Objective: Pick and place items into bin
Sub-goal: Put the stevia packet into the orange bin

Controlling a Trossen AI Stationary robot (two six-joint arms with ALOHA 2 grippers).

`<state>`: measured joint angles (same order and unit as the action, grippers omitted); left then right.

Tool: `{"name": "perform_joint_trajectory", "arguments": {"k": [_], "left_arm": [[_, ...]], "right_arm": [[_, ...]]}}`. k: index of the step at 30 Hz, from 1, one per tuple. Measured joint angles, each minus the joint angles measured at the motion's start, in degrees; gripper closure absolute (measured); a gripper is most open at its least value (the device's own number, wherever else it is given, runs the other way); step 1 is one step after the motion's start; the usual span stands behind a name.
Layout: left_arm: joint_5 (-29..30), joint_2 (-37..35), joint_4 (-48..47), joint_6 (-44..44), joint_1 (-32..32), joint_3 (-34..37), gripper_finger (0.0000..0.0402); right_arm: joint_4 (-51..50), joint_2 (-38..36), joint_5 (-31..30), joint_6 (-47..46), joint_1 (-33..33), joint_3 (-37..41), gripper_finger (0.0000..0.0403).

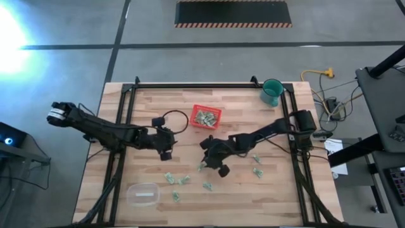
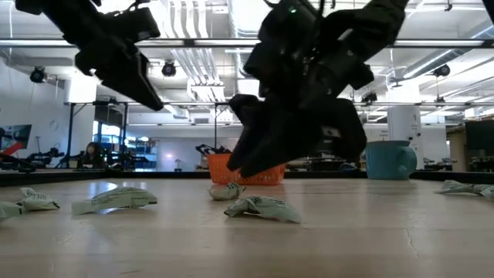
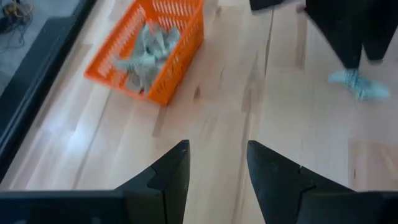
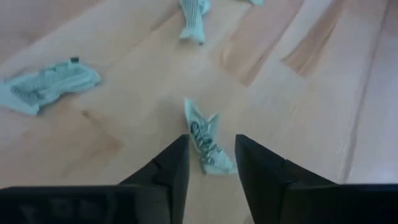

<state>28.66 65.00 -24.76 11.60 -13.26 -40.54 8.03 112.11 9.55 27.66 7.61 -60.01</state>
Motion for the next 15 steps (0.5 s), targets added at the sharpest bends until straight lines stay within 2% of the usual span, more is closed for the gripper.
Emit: {"name": "perform_joint_trajectory", "arguments": {"k": [8, 15], "left_arm": [[0.1, -0.2, 0.2, 0.2, -0.5, 0.1, 0.0259], [0.1, -0.2, 0.2, 0.2, -0.7, 0.1, 0.0259]], "right_arm": [[-4.3, 3.4, 0.0, -1.6, -0.5, -3.3, 0.0238], [-4.9, 4.7, 0.2, -2.6, -1.2, -4.7, 0.0228]]}}
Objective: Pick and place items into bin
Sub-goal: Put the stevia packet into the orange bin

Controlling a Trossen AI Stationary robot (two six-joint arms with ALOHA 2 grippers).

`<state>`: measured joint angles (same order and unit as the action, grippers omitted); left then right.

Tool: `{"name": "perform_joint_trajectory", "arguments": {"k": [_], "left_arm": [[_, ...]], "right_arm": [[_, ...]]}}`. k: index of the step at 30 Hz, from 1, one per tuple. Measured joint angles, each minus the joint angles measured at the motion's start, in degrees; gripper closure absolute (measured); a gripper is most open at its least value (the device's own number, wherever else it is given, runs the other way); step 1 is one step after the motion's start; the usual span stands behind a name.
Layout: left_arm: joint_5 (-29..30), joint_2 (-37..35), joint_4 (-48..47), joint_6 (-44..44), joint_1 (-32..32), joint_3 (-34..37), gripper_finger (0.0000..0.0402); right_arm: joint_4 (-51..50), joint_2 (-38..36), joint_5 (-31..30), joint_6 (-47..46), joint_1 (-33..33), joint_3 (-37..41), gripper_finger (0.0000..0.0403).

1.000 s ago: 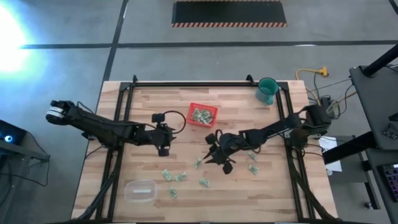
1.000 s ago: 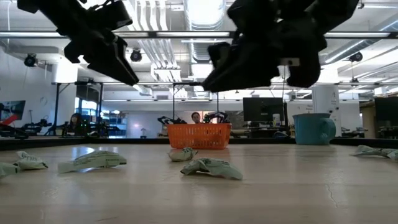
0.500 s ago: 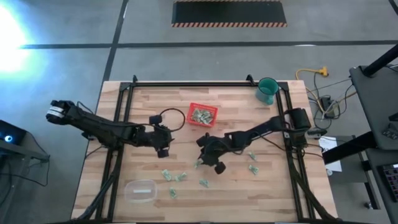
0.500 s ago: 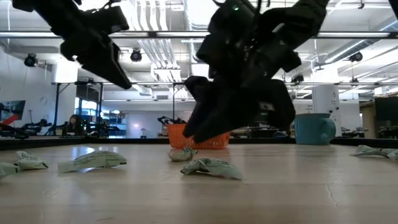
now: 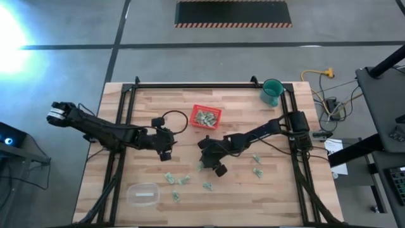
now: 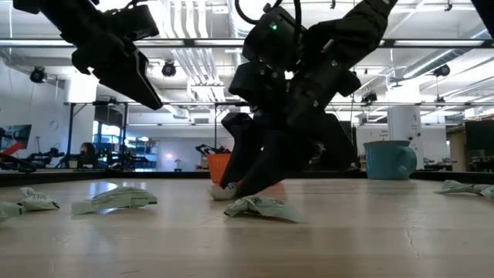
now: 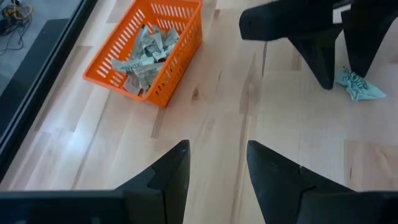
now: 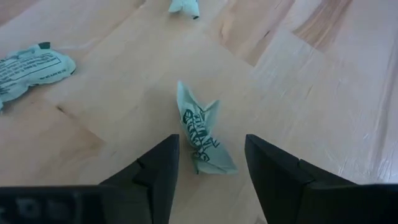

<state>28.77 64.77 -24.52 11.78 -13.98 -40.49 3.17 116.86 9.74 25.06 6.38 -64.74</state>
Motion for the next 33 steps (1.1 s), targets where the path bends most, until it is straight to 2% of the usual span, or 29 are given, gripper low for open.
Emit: {"name": "perform_joint_trajectory", "arguments": {"k": [6, 21, 27, 33], "left_arm": [[0.0, 0.0, 0.0, 0.0, 0.0, 0.0, 0.0259], [0.0, 0.0, 0.0, 0.1, 0.0, 0.0, 0.0259], [0.0, 0.0, 0.0, 0.1, 0.0, 0.0, 0.0259], [0.0, 0.0, 0.0, 0.1, 0.0, 0.0, 0.0259]], "right_arm": [[-0.1, 0.0, 0.0, -0.2, 0.0, 0.2, 0.0246], [-1.3, -0.3, 0.0, 1.4, 0.0, 0.4, 0.0355], [-1.7, -0.7, -0.7, 2.1, 0.0, 0.4, 0.0374], [-3.2, -1.8, -0.9, 2.3, -0.1, 0.5, 0.0377]]}}
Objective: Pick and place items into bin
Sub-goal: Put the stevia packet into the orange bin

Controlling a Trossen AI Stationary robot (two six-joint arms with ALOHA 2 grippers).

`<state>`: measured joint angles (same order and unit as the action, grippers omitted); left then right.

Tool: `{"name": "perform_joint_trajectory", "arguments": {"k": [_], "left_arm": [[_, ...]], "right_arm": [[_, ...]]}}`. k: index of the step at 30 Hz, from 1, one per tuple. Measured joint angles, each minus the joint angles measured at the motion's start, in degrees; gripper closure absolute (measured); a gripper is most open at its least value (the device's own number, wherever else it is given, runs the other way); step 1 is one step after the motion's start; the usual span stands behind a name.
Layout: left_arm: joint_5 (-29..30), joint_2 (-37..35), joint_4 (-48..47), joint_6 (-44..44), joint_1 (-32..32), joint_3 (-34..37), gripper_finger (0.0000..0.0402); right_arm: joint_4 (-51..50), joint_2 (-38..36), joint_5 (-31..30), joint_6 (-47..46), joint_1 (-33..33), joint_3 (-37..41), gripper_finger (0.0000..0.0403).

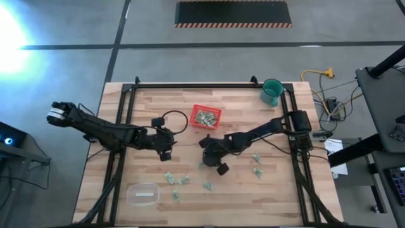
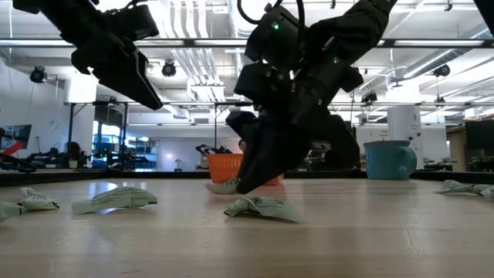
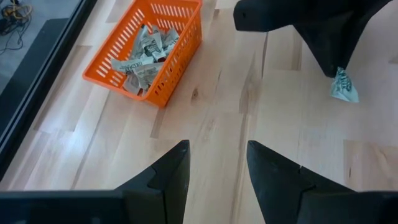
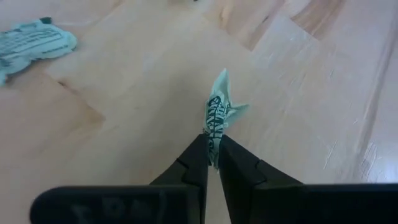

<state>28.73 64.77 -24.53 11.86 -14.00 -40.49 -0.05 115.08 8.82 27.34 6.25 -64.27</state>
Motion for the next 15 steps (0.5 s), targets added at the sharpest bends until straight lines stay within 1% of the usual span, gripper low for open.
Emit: {"name": "perform_joint_trajectory", "arguments": {"k": [7, 9, 13, 15], "left_arm": [[0.0, 0.0, 0.0, 0.0, 0.0, 0.0, 0.0259], [0.0, 0.0, 0.0, 0.0, 0.0, 0.0, 0.0259], [0.0, 0.0, 0.0, 0.0, 0.0, 0.0, 0.0259], [0.0, 0.0, 0.0, 0.0, 0.0, -0.1, 0.0259]], "right_arm": [[-4.9, -3.7, -1.0, 0.3, -0.4, 0.0, 0.0377], [-6.8, -5.4, -4.2, 0.2, -0.5, 0.0, 0.0377], [-9.7, -9.0, -13.6, -0.5, -0.6, 1.0, 0.0377], [-10.7, -10.7, -17.1, -1.0, -0.9, 2.0, 0.0377]]}}
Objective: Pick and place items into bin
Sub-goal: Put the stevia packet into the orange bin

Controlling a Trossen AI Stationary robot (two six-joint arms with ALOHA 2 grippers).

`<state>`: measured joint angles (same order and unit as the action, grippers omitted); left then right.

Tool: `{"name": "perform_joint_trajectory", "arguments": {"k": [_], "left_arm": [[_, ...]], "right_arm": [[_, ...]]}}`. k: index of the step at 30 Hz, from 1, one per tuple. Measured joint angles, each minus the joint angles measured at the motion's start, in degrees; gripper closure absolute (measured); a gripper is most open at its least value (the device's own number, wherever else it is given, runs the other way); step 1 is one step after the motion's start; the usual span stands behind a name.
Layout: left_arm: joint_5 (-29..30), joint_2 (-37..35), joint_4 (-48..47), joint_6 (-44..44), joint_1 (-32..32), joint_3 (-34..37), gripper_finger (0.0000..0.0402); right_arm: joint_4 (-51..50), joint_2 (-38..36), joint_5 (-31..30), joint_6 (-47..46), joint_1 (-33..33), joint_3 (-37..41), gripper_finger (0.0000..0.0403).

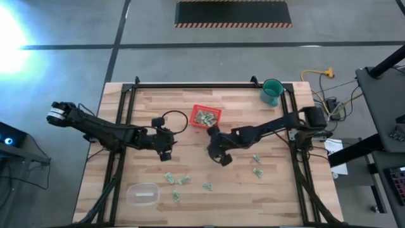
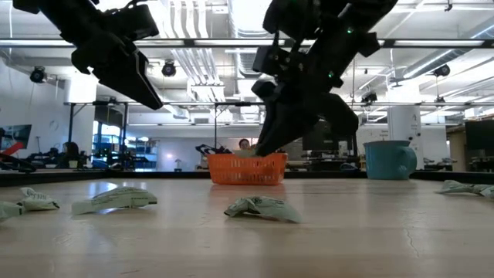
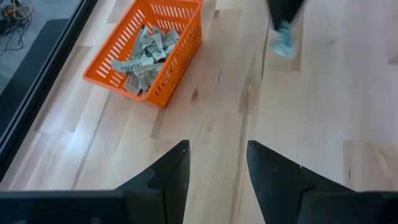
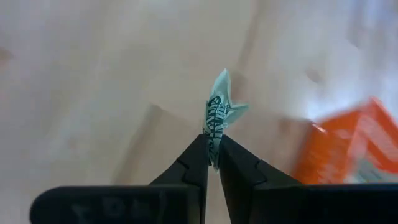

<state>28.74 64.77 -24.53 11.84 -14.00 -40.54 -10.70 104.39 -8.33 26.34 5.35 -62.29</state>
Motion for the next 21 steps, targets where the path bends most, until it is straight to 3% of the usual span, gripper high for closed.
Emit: {"name": "perform_joint_trajectory", "arguments": {"k": [12, 21], "left_arm": [[0.1, 0.1, 1.1, -0.2, 0.0, 0.0, 0.0259], [0.3, 0.1, 2.8, -1.7, 0.0, 0.0, 0.0259]], "right_arm": [[2.8, -7.2, -7.1, -0.4, -7.2, 5.0, 0.0377], [9.2, -7.1, -6.4, 0.5, -16.0, 5.1, 0.0375]]}}
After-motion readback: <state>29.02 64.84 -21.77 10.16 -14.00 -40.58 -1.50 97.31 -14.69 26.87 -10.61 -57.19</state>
